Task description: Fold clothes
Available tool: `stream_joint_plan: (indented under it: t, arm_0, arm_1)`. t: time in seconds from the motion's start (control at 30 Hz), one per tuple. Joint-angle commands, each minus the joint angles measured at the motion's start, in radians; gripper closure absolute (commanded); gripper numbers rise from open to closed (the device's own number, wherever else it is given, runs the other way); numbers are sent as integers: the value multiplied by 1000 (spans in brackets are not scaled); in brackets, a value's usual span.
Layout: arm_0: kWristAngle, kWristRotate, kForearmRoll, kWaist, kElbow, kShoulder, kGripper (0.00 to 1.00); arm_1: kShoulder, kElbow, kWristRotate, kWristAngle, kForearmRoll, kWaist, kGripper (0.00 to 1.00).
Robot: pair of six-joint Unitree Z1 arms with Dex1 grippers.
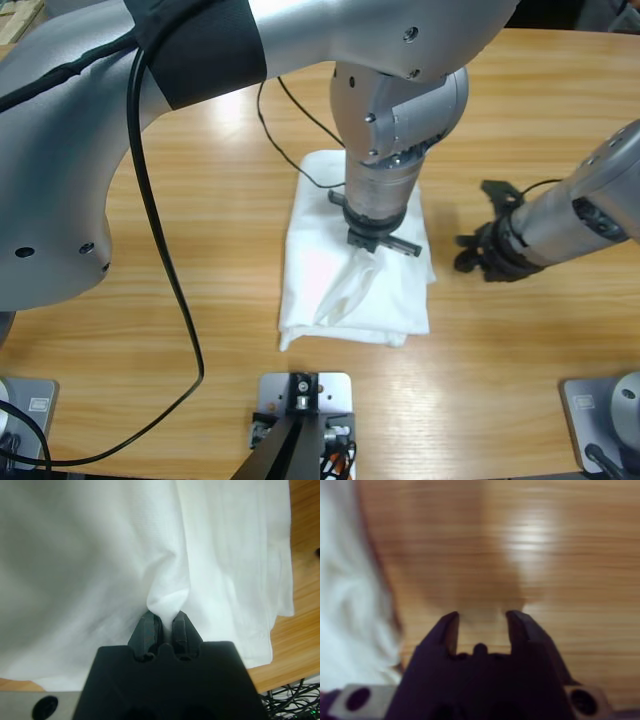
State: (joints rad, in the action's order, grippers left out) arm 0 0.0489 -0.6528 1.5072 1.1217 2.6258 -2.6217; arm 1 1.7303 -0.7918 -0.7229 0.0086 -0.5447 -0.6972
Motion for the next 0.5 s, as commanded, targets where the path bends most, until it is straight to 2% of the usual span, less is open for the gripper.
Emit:
stream_joint_plan:
  t: [0.03, 0.1, 0.2, 0.27, 0.33, 0.4, 0.5]
  arm_0:
    - [-22, 30, 154, -11, 587, 31, 1000]
    - [-45, 47, 154, -11, 588, 65, 1000]
    - [-84, 60, 156, -16, 580, 131, 1000]
    - [-108, 61, 157, -17, 512, 197, 1000]
    - [-127, 61, 157, -17, 362, 275, 1000]
    - [-170, 41, 157, -23, 103, 380, 1000]
    - [-176, 18, 154, -31, -154, 514, 1000]
  arm_1:
    - [-54, 3, 26, 21, -55, 49, 0]
    - [17, 1, 42, 81, -55, 59, 0]
    - [55, 0, 42, 82, -50, 59, 0]
    - [50, 0, 42, 79, -49, 61, 0]
    - [49, 0, 42, 75, -49, 64, 0]
    - [51, 0, 42, 74, -48, 64, 0]
    - [47, 2, 42, 74, -49, 64, 0]
